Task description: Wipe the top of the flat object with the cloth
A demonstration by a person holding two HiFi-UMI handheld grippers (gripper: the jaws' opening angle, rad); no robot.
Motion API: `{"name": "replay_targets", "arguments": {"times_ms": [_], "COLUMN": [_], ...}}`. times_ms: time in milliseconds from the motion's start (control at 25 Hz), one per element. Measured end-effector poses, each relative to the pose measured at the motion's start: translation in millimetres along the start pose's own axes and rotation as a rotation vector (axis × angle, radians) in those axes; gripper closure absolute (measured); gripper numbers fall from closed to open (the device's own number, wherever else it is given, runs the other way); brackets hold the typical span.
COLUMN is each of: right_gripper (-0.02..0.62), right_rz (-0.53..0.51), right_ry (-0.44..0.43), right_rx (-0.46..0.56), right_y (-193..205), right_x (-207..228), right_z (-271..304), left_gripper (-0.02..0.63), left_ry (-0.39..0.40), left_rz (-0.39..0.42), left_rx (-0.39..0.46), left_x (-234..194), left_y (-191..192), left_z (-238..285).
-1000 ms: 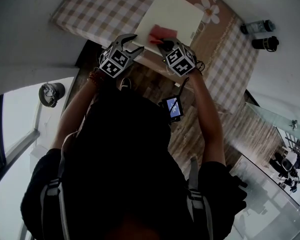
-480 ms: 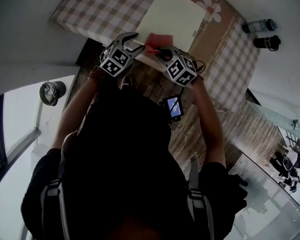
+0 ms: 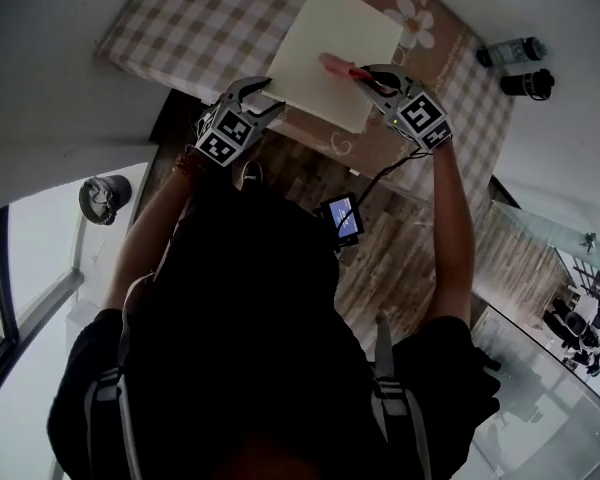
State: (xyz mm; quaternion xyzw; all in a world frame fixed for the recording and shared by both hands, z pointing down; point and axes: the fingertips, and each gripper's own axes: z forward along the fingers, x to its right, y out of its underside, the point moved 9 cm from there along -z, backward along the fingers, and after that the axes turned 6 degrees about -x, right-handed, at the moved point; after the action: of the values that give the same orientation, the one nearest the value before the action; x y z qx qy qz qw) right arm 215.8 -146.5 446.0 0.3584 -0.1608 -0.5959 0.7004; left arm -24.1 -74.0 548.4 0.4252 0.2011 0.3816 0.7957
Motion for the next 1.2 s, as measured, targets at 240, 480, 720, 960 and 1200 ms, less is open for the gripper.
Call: {"name": "replay_targets", "arguments": {"times_ms": [240,480,720,960,1200], "right_gripper": [0.575,0.575,0.575,0.578,0.578], "right_rz": [-0.043,-0.047,0.067,0.133,0.174], "right_ry": [0.258,0.426,0.354,0.355,0.306], "right_rx": [-0.165,-0.374,-0.494,-0.470,-0.517], "right_y": [20,46,77,89,73], "right_x": [104,167,172,164,165], "right_z": [-7,15,46,57,67], "left_gripper": [0.383,0.383,0.383,0.385,0.399], "left_ry": [-0.007,-0.001,-0.001,-0.009,-0.025], "left_rz": [-0.015,-0.020,-0.015,-0.026,-0.049], "left_rx": [0.014,-0.003,0.005,0.015,0.029], "left_x": [-3,-2,-3,-3,-20], "left_y": [-7,-4,-5,-5,0], "left_z": [1,2,3,2,-6]}}
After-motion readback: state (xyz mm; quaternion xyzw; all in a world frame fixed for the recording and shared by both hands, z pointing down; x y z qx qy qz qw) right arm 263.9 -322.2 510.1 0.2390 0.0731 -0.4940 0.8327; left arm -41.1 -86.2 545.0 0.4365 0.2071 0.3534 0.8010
